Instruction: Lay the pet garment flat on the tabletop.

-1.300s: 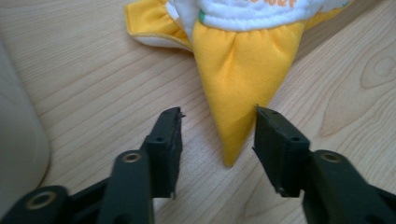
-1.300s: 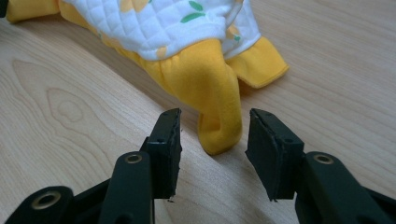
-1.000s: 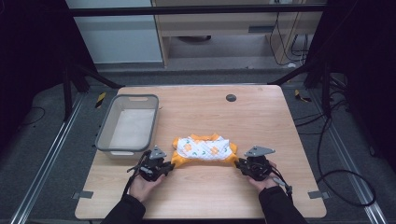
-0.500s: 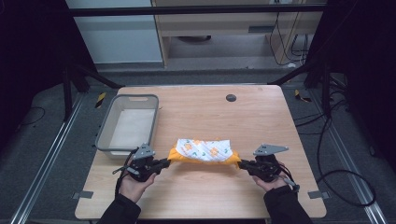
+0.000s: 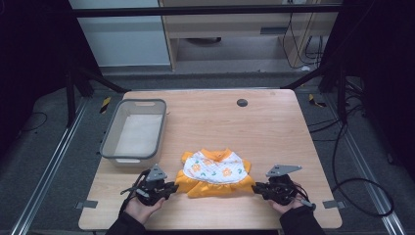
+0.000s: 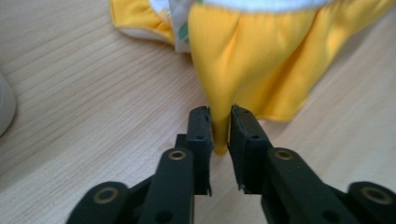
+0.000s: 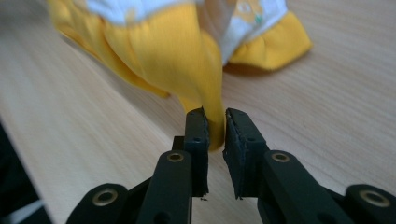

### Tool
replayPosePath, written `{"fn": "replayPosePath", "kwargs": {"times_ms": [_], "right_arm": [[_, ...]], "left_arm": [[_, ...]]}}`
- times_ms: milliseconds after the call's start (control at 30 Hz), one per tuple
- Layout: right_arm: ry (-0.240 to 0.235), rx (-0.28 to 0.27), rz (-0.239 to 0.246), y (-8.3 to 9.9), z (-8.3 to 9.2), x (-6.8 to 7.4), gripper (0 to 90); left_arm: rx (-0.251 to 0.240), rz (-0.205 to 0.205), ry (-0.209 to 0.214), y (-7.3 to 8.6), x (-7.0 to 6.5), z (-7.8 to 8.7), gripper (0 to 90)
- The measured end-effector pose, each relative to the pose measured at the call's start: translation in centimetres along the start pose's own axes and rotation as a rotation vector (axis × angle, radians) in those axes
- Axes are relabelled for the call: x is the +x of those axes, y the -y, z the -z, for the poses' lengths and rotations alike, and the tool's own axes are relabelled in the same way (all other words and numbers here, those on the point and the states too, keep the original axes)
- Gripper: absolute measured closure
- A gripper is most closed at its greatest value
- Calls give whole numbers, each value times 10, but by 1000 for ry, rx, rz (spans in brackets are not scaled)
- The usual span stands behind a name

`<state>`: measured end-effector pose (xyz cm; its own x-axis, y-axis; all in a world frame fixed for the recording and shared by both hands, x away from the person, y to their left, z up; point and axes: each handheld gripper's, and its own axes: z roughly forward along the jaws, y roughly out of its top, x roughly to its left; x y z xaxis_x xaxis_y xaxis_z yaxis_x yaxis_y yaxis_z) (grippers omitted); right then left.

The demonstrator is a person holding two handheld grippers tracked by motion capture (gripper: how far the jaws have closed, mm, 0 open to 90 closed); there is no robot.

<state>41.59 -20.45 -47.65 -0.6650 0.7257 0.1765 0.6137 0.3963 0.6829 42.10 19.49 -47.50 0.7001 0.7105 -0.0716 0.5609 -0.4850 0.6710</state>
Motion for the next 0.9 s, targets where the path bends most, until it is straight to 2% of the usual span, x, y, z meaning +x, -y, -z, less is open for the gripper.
{"fn": "replayPosePath", "kwargs": {"times_ms": [100, 133, 233, 267, 300, 433, 500, 533, 567, 600, 633, 700, 767, 867, 900], "right_arm": [[46, 28, 4, 3, -10, -3, 743], [49, 30, 2, 4, -11, -3, 724], [57, 1, 5, 4, -9, -4, 678], [57, -12, 4, 4, -6, -4, 667], [57, -12, 4, 4, -6, -4, 667], [62, -102, 21, 2, 5, -5, 604], [66, -143, 22, -1, 12, -6, 573], [81, -182, 27, -5, 17, -9, 558], [81, -182, 27, -5, 17, -9, 558], [92, -218, 17, -12, 21, -14, 546], [99, -236, 8, -16, 22, -17, 538], [104, -248, 2, -21, 22, -20, 536], [124, -261, -21, -35, 19, -31, 539], [128, -257, -38, -44, 12, -39, 555], [135, -251, -47, -52, 1, -46, 563]], "left_arm": [[11, -9, -17, 2, 0, -6, 704], [9, -25, -44, 2, 1, -8, 666], [-41, -26, -61, 2, 2, -3, 559], [-41, -26, -61, 2, 2, -3, 531], [-66, -25, -67, 2, 2, 1, 531], [-156, -18, -90, -2, 8, 18, 483], [-186, -9, -107, -6, 14, 25, 472], [-195, -4, -113, -9, 16, 26, 465], [-204, 1, -115, -13, 20, 28, 465], [-223, 4, -132, -22, 25, 30, 465], [-223, 4, -132, -22, 25, 30, 467], [-229, -6, -151, -34, 28, 29, 472], [-232, -6, -159, -48, 32, 23, 483], [-216, -5, -162, -70, 40, 7, 492], [-209, -7, -170, -76, 43, 1, 505]]}}
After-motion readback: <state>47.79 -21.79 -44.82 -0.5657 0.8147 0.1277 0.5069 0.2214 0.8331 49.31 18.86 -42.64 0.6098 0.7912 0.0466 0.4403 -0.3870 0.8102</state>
